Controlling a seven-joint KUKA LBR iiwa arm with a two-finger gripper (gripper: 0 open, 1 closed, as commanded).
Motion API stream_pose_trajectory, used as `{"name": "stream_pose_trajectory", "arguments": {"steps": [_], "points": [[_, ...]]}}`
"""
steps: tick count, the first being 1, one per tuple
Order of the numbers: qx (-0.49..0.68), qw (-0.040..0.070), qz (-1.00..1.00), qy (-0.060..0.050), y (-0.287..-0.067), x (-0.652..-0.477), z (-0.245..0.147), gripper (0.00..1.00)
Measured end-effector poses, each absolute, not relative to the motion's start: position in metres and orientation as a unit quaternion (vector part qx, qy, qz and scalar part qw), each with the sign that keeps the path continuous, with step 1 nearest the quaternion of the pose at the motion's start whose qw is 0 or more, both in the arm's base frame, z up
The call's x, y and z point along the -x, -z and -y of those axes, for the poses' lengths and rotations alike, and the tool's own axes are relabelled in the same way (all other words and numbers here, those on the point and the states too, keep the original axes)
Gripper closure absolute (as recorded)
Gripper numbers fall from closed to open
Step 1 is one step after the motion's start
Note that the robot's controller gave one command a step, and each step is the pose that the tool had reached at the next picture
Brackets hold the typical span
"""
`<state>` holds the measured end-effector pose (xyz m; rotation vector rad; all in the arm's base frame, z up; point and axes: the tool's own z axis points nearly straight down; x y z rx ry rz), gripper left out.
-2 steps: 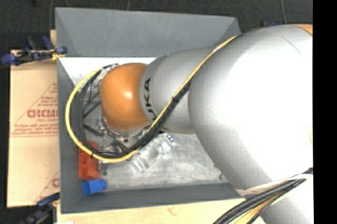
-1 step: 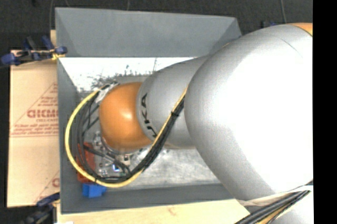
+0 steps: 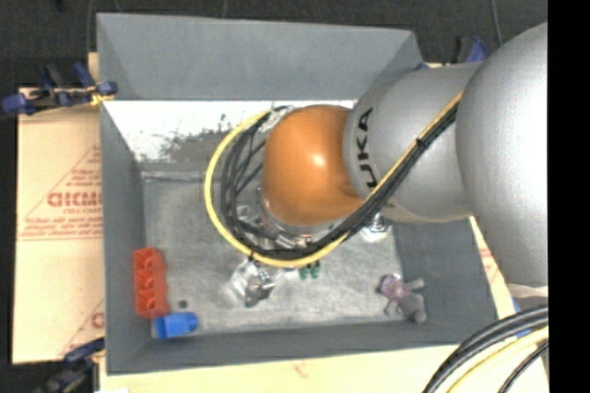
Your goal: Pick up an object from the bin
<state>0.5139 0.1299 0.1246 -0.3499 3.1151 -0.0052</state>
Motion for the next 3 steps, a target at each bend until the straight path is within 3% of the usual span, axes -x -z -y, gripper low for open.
{"name": "stream_pose_trajectory", "arguments": {"steps": [1, 2, 3], "points": [[-0.014, 0.002, -1.0, -0.002, -0.079, -0.506, -0.093, 0.0], [-0.016, 0.006, -1.0, -0.003, -0.081, -0.508, -0.093, 1.0], [-0.066, 0.004, -0.998, -0.001, -0.214, -0.505, -0.089, 1.0]]}}
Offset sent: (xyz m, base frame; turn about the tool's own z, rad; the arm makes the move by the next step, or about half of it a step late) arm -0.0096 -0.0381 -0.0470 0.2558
